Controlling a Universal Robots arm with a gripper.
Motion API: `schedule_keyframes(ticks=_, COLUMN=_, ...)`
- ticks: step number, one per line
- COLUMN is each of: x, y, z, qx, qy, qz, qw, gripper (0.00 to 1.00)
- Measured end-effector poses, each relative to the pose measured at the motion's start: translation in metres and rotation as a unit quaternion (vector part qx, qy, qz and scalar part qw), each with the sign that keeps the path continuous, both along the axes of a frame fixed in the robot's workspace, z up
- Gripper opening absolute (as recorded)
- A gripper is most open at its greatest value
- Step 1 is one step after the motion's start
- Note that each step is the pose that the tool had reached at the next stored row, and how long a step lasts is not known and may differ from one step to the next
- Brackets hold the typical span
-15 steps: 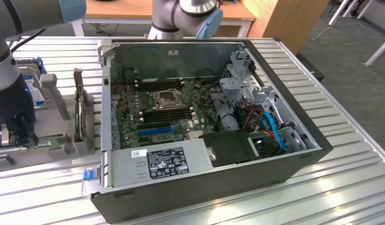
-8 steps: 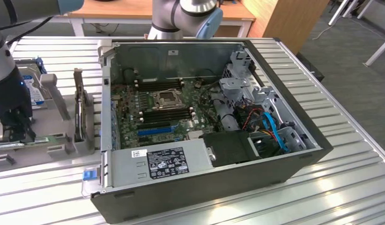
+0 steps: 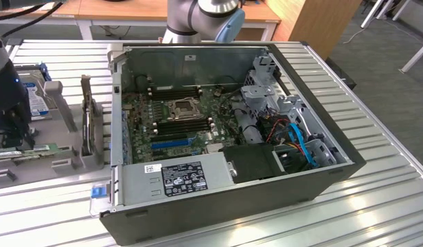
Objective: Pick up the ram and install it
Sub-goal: 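Pick up the ram and move it above insertion slot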
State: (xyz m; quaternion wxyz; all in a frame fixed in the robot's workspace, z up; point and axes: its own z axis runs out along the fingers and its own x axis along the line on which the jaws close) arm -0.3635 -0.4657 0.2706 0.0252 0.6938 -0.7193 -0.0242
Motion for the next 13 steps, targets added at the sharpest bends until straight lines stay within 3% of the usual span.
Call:
schedule_keyframes(ticks=3, x=0.0, y=0.0, z=0.0072, qx=0.0, qy=0.0, qz=0.0, qw=1.0, gripper=0.12)
schedule_keyframes(ticks=9, x=0.0, y=0.0, z=0.0082, qx=-0.0001, qy=0.0001, qz=0.0, qw=1.0, gripper=0.12)
schedule_keyframes(ticks=13, x=0.0, y=0.0, z=0.0154, qx=0.0, qy=0.0, qz=0.001, qw=1.0, gripper=0.12)
